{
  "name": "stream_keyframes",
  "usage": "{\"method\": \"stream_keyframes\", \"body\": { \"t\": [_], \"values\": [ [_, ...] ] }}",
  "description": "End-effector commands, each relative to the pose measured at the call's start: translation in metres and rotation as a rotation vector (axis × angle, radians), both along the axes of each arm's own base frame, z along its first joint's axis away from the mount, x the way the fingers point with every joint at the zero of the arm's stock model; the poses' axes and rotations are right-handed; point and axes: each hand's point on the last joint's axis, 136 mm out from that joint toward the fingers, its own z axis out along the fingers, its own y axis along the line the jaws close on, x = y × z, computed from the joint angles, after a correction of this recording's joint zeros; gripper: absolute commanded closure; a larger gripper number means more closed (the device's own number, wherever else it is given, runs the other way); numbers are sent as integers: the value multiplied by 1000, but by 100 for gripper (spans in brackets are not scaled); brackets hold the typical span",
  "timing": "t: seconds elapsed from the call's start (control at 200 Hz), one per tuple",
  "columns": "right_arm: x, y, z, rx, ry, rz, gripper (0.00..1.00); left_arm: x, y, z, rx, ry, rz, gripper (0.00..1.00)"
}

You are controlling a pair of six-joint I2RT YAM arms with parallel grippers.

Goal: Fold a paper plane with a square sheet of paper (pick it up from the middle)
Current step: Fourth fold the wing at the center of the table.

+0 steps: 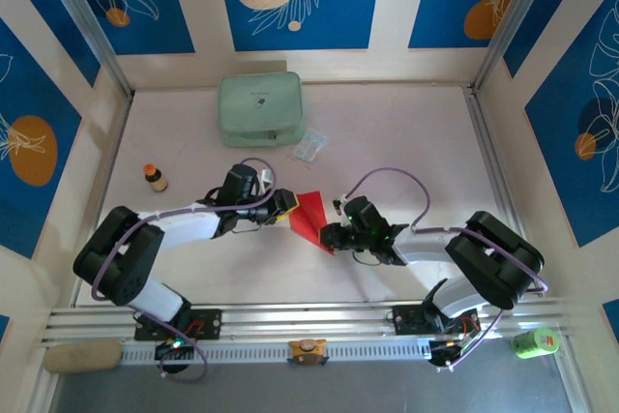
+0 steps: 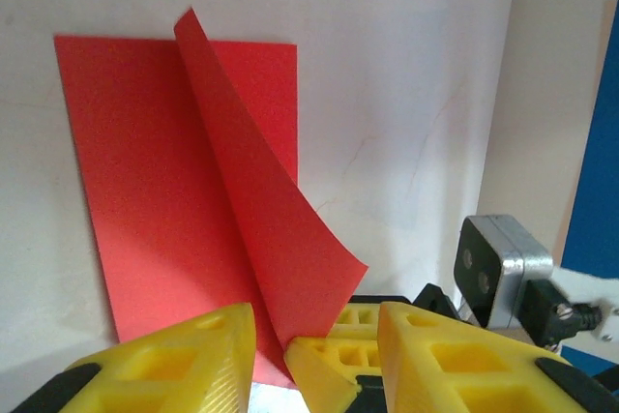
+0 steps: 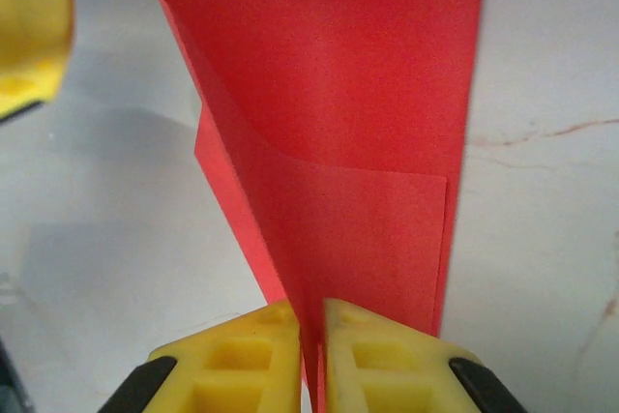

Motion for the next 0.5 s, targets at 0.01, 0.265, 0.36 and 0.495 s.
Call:
{"method": "stream_keyframes", "body": {
  "t": [0.01, 0.265, 0.36, 0.495],
  "values": [
    [-7, 8, 0, 85, 99, 5, 87, -5, -16, -2, -16, 1, -51, 63],
    [-5, 4, -6, 103, 141, -48, 87, -10, -34, -14, -18, 27, -93, 74],
    [-6, 1, -8, 115, 152, -71, 87, -9, -36, -18, -15, 35, -90, 77],
    [-7, -1, -7, 140, 169, -83, 87, -8, -39, -25, -7, 47, -98, 81]
  ]
}}
